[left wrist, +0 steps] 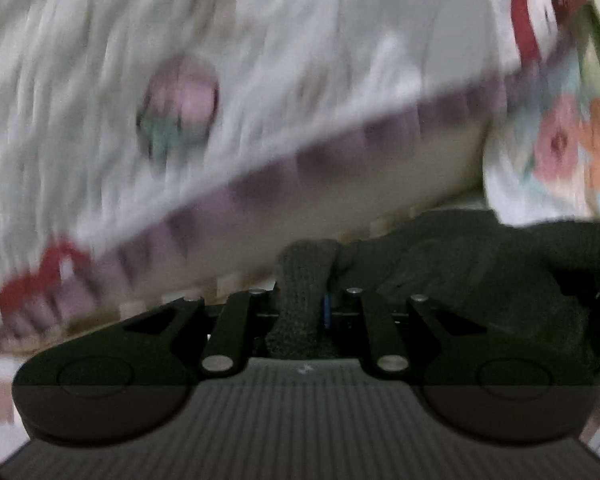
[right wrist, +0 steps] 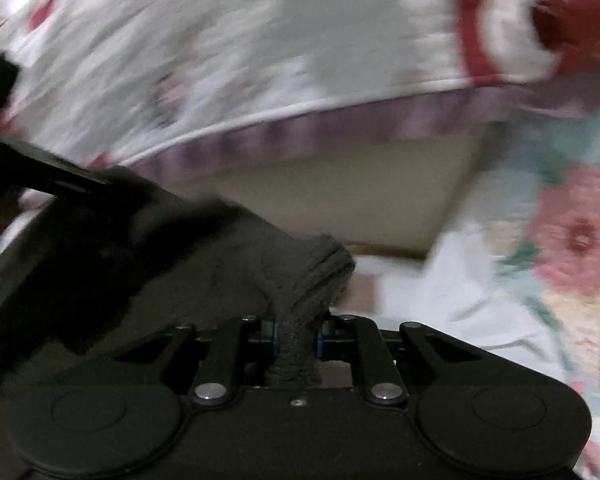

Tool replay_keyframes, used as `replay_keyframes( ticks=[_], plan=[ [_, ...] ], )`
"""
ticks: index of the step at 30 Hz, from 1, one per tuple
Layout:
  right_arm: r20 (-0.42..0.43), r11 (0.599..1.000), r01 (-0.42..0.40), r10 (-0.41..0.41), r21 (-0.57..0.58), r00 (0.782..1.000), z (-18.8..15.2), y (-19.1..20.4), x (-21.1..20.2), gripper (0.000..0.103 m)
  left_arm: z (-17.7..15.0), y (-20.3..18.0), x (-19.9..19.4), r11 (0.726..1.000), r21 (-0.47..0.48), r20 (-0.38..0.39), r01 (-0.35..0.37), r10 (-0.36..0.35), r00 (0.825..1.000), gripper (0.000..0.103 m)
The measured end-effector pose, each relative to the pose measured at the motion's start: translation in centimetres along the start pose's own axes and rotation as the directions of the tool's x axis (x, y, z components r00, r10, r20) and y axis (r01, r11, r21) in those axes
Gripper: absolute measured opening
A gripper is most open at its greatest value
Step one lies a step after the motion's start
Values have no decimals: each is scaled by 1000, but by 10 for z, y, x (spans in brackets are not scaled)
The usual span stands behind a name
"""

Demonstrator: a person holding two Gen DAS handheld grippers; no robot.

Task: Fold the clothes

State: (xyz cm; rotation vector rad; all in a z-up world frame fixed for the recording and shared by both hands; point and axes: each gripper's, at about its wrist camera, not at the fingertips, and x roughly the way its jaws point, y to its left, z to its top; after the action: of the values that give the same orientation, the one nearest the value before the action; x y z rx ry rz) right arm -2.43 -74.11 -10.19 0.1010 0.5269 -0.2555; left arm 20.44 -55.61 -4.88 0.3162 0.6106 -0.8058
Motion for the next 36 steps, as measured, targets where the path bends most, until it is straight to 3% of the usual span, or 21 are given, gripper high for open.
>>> replay_keyframes(
  ticks=[2, 3, 4, 6, 8, 10, 11, 12, 14, 16, 18, 19, 20, 22, 23, 25, 27, 29, 30, 33, 36],
  plan=[
    [-2, 994, 82, -82, 68, 997, 8, -26, 3, 18, 22, -11, 16, 1000, -7, 37, 14, -13, 999, 15],
    [-33, 987, 131, -128, 93, 991, 11, -38, 10, 25, 26, -19, 36, 1000, -8, 20, 15, -15, 1000, 23],
    [-98, 977, 188, -178, 103, 979, 11, -49, 22, 27, 25, -29, 58, 1000, 8, -26, 7, -7, 1000, 38],
    [-227, 929, 327, -286, 172, 931, 5, -71, 39, 46, 17, -45, 96, 996, 69, -152, -60, 70, 986, 39],
    [-347, 831, 454, -342, 323, 873, -6, -101, 41, 46, 8, -46, 98, 993, 113, -211, -30, 53, 976, 39],
    [-336, 754, 443, -308, 484, 890, -12, -117, 20, 46, 2, -39, 87, 987, 162, -258, 13, 29, 966, 42],
    [-314, 743, 415, -284, 525, 906, -12, -116, 11, 47, 1, -32, 74, 981, 194, -280, 34, 22, 960, 44],
    [-299, 749, 397, -273, 531, 914, -10, -112, 6, 49, 0, -24, 62, 973, 225, -302, 55, 15, 953, 47],
    [-289, 775, 373, -253, 511, 923, 2, -95, 4, 50, -1, -1, 30, 955, 289, -380, 69, 48, 924, 48],
    [-277, 808, 303, -181, 505, 944, 21, -70, 12, 50, -3, 23, -3, 936, 345, -459, 69, 104, 882, 48],
    [-227, 844, 197, -92, 499, 970, 45, -38, 17, 50, -3, 49, -41, 926, 377, -536, 30, 192, 822, 48],
    [-206, 860, 142, -45, 489, 978, 59, -20, 20, 50, 1, 63, -61, 937, 350, -547, 0, 204, 812, 48],
    [-184, 872, 79, 13, 483, 983, 73, -1, 23, 50, 5, 76, -81, 950, 311, -549, -30, 205, 810, 48],
    [-121, 868, -63, 141, 493, 983, 95, 33, 24, 50, 7, 98, -117, 970, 231, -524, -73, 188, 831, 56],
    [-91, 858, -132, 203, 497, 975, 104, 49, 23, 51, -1, 107, -134, 975, 201, -510, -95, 187, 839, 58],
    [-48, 843, -257, 316, 473, 948, 108, 80, 17, 52, -23, 127, -161, 979, 156, -517, -135, 197, 833, 60],
    [-33, 871, -333, 369, 363, 929, 99, 109, 7, 52, -51, 145, -182, 983, 79, -542, -168, 184, 820, 58],
    [-17, 896, -363, 380, 255, 925, 77, 128, -5, 52, -81, 165, -202, 986, -17, -545, -164, 129, 829, 57],
    [-22, 904, -370, 383, 216, 923, 66, 136, -9, 50, -97, 175, -212, 984, -53, -525, -173, 120, 843, 56],
    [-78, 914, -401, 404, 54, 911, 60, 166, -14, 31, -143, 212, -231, 953, -172, -462, -249, 146, 875, 56],
    [-151, 896, -442, 433, -36, 889, 55, 197, -14, 25, -182, 261, -222, 881, -333, -438, -335, 170, 883, 56]
  ],
)
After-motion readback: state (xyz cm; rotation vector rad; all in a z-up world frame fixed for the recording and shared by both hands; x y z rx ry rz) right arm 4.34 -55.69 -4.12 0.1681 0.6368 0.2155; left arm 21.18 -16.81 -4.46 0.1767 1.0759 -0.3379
